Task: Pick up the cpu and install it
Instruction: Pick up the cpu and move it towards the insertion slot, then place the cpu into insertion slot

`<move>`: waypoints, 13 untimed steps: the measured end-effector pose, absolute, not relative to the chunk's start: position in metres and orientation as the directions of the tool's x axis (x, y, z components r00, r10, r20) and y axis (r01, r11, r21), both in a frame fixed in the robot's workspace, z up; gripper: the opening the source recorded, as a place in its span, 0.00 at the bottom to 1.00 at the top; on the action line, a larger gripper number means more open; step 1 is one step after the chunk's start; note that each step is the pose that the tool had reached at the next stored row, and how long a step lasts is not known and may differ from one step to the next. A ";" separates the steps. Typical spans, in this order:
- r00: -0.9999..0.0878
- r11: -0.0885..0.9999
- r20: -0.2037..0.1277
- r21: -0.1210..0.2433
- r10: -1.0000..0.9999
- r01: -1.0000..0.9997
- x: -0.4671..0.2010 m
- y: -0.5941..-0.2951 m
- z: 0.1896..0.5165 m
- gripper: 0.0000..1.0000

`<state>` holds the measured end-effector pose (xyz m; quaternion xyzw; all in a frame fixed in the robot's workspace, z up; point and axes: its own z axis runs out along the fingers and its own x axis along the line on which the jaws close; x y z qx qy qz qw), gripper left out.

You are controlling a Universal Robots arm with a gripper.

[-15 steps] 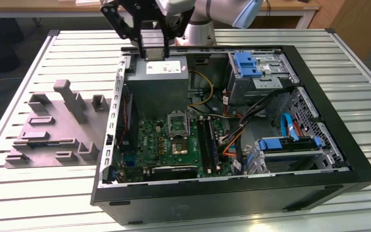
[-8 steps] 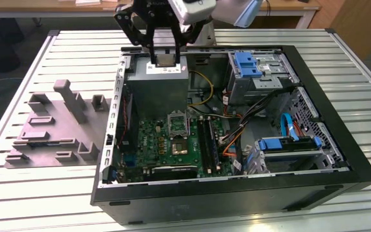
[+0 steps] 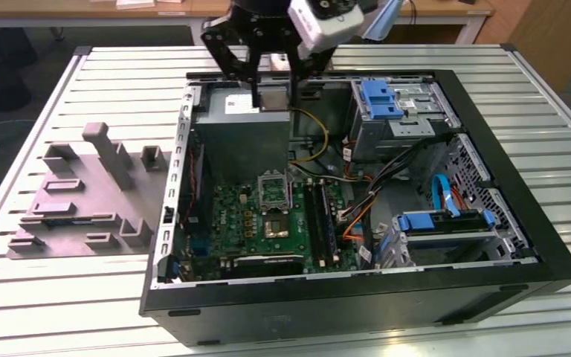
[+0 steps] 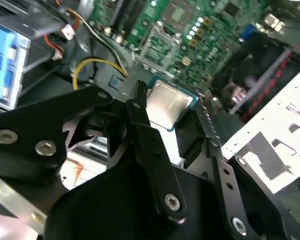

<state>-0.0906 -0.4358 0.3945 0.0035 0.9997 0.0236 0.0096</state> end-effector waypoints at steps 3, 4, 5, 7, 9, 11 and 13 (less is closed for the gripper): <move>-1.000 0.999 -0.019 0.047 0.007 0.007 -0.077 -0.436 0.393 0.47; -1.000 0.999 -0.019 0.047 0.008 0.007 -0.072 -0.436 0.393 0.47; -1.000 0.999 -0.019 0.047 0.007 0.007 -0.068 -0.436 0.392 0.47; -1.000 0.999 -0.019 0.047 0.007 0.006 -0.065 -0.436 0.392 0.47; -1.000 0.999 -0.019 0.047 0.008 0.007 -0.065 -0.436 0.392 0.47; -1.000 0.999 -0.019 0.047 0.007 0.007 -0.064 -0.436 0.392 0.47; -1.000 0.999 -0.019 0.047 0.008 0.007 -0.064 -0.436 0.392 0.47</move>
